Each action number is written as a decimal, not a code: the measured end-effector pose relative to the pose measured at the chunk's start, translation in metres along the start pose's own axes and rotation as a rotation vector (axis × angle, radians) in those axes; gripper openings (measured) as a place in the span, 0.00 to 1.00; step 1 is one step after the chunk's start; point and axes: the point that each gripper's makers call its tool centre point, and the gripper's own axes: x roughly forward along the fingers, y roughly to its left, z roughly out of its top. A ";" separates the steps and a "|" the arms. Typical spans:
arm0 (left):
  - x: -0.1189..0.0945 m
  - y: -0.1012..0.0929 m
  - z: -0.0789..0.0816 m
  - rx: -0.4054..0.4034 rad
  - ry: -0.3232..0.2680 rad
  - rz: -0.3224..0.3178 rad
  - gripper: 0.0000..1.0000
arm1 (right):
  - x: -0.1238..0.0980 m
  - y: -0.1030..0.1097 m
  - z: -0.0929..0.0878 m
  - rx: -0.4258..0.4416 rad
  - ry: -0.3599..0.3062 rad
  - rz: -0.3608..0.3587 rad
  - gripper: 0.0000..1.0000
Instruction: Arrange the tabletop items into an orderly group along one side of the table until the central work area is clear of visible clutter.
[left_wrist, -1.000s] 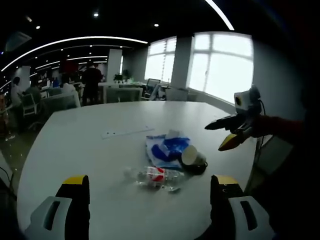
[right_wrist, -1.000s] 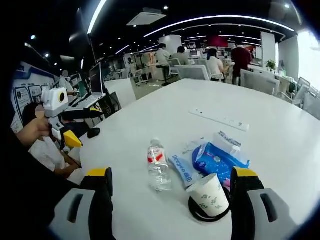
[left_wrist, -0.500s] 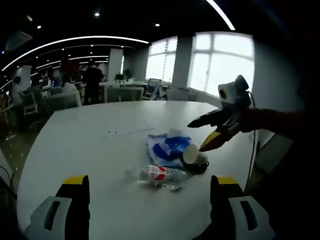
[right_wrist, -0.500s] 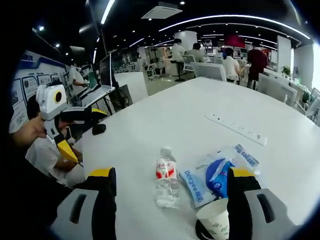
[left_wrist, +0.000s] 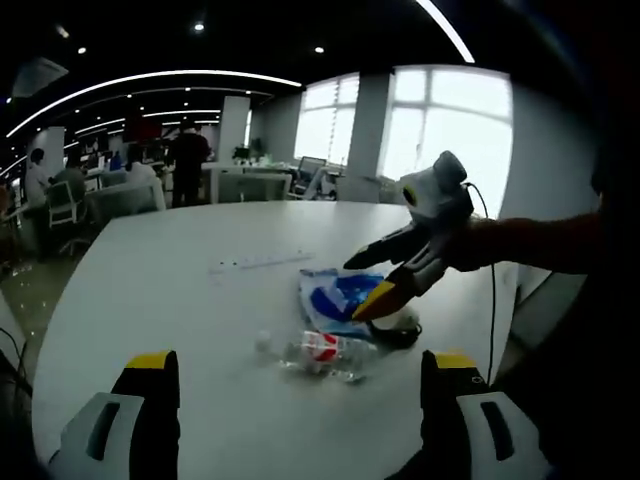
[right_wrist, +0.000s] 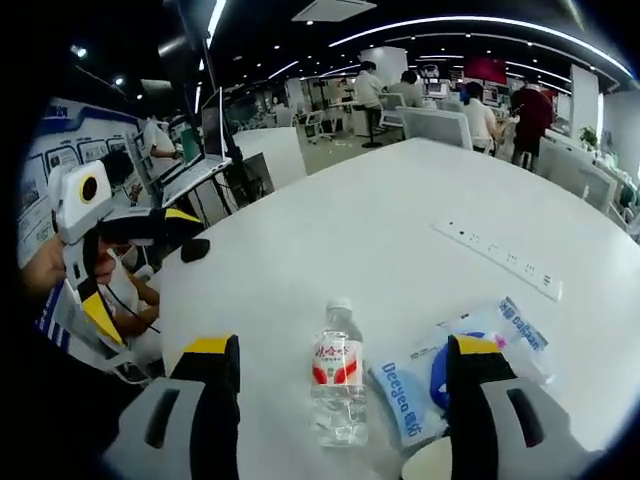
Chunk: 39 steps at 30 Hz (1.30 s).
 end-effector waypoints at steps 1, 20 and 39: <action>0.000 0.000 0.000 -0.002 0.001 0.000 0.99 | 0.003 0.000 0.000 -0.002 0.003 0.001 0.80; 0.006 0.008 0.001 -0.009 0.007 -0.012 0.99 | 0.053 0.017 -0.026 -0.017 0.140 0.067 0.69; 0.008 0.012 0.003 0.001 0.007 -0.027 0.98 | 0.089 0.026 -0.058 -0.040 0.252 0.076 0.54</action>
